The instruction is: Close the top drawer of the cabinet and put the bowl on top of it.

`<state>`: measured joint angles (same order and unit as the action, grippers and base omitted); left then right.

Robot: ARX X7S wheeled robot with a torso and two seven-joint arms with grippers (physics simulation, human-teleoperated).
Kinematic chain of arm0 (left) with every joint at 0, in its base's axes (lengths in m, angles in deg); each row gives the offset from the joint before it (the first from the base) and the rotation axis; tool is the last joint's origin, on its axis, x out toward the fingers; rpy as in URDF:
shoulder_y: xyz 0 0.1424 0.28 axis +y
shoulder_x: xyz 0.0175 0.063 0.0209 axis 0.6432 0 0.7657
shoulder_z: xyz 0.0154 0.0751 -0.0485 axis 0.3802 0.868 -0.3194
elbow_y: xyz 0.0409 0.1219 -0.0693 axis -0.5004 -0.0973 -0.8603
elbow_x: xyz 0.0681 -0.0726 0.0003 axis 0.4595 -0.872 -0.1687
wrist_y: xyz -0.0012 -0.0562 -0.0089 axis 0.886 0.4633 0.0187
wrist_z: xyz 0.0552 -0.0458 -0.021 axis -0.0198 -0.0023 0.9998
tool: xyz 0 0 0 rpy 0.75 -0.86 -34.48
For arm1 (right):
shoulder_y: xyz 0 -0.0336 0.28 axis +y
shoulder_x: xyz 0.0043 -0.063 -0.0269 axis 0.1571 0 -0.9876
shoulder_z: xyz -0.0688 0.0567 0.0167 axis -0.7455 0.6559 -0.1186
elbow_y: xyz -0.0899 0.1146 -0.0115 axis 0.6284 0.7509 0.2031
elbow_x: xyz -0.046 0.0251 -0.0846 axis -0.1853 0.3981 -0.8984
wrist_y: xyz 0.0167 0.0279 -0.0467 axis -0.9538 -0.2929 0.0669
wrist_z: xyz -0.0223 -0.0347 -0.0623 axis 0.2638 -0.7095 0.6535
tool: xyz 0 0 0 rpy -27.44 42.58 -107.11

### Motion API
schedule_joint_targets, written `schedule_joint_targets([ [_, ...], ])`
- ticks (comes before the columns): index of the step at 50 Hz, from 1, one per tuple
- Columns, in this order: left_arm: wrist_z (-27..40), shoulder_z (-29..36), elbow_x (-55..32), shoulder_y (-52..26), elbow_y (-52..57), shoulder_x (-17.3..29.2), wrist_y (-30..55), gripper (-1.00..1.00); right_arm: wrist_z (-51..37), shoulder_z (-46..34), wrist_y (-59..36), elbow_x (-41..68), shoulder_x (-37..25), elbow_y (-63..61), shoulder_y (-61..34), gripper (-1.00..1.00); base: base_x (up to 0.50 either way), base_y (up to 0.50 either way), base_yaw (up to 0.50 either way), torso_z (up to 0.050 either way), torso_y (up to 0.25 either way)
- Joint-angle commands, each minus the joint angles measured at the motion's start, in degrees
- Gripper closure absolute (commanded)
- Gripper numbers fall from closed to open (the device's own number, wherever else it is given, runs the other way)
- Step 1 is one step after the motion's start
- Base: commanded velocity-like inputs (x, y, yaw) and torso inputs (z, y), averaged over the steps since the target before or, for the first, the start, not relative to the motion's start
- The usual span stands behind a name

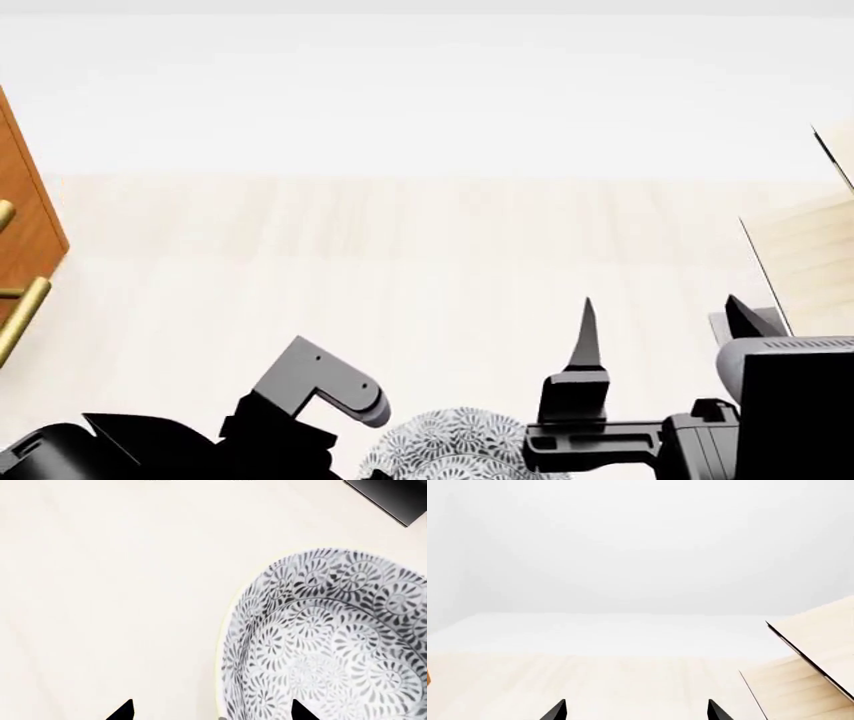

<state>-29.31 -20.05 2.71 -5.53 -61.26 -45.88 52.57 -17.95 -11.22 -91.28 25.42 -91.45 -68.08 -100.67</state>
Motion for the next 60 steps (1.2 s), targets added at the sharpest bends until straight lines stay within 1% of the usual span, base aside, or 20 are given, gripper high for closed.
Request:
schedule_joint_targets([
  [1,-1.45,1.72,2.93,1.42,-2.95,-1.97,-1.41,-1.00,0.43,0.11,0.58,-0.40,0.07,0.50,0.62,-1.00,0.00,0.00,0.00,0.000,0.000],
  [8,-2.26,2.73,4.19,2.14,-4.22,-2.74,-2.90,-1.00,0.70,0.39,1.08,-0.55,-0.06,0.77,1.14,-1.00,0.00,0.00,0.00,0.000,0.000],
  [10,-1.20,2.70,4.50,2.33,-4.25,-2.78,-3.09,-1.00,0.67,0.34,1.03,-0.60,-0.06,0.73,1.10,-1.00,0.00,0.00,0.00,0.000,0.000],
  [11,-0.99,2.72,4.10,2.30,-3.72,-2.59,-2.22,1.00,0.49,0.44,0.79,-0.24,-0.20,0.57,0.82,-1.00,0.00,0.00,0.00,0.000,0.000],
  [31,2.35,1.81,2.38,2.83,3.01,0.45,-0.21,1.00,0.08,0.60,0.72,-0.02,-0.40,0.03,0.84,-1.00,0.00,0.00,0.00,0.000,0.000],
  [36,5.21,0.23,0.73,2.58,8.64,3.01,1.00,1.00,0.28,0.29,0.80,-0.53,-0.04,0.41,0.88,-1.00,0.00,0.00,0.00,0.000,0.000],
  [37,6.23,-1.01,-0.34,1.47,10.22,3.96,1.82,1.00,0.21,0.22,0.75,-0.57,-0.03,0.20,0.86,-1.00,0.00,0.00,0.00,0.000,0.000],
  [43,9.10,-3.63,-2.91,-1.65,14.64,6.55,4.65,1.00,-0.19,0.70,0.85,-0.11,-0.57,-0.55,1.18,-1.00,0.00,0.00,0.00,0.000,0.000],
  [46,9.41,-4.21,-3.66,-1.98,15.19,6.92,5.07,1.00,-0.18,0.72,0.97,-0.22,-0.59,-0.62,1.38,-1.00,0.00,0.00,0.00,0.000,0.000],
  [48,10.74,-5.98,-4.79,-3.40,15.68,8.27,5.79,1.00,-0.57,1.14,1.07,0.14,-1.11,-1.29,1.79,-1.00,0.00,0.00,0.00,0.000,0.000],
  [60,13.56,-7.87,-6.66,-4.67,18.70,10.36,7.37,1.00,-1.72,1.62,0.39,1.49,-1.93,-3.02,1.23,-1.00,0.00,0.00,0.00,0.000,0.000],
])
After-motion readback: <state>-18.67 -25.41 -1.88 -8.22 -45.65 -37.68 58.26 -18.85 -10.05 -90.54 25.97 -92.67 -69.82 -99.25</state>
